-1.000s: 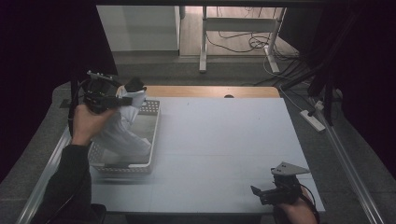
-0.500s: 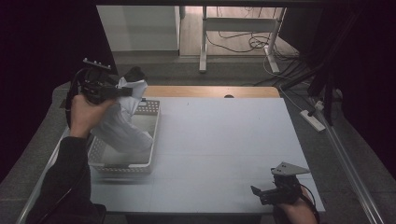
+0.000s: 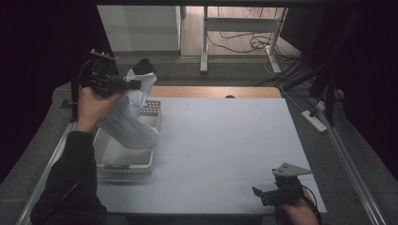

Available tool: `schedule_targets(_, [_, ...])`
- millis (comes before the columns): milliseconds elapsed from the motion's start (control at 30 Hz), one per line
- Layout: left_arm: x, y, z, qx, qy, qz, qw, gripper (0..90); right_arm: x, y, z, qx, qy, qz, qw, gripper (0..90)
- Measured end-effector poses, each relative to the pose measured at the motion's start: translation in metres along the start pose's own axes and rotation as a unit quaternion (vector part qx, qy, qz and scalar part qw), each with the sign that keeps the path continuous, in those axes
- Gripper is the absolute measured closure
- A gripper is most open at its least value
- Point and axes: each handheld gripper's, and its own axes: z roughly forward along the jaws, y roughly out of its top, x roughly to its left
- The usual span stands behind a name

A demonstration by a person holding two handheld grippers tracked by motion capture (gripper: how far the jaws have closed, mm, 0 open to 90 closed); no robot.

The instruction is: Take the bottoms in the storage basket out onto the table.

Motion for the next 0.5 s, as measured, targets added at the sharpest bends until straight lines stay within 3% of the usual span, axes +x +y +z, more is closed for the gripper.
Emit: schedule_targets(500, [-0.028, 0.019, 0.024, 0.008, -0.038, 0.017, 0.9991, 73.7, 0.000, 0.000, 0.000, 0.000, 0.001, 0.000, 1.0000, 0.0])
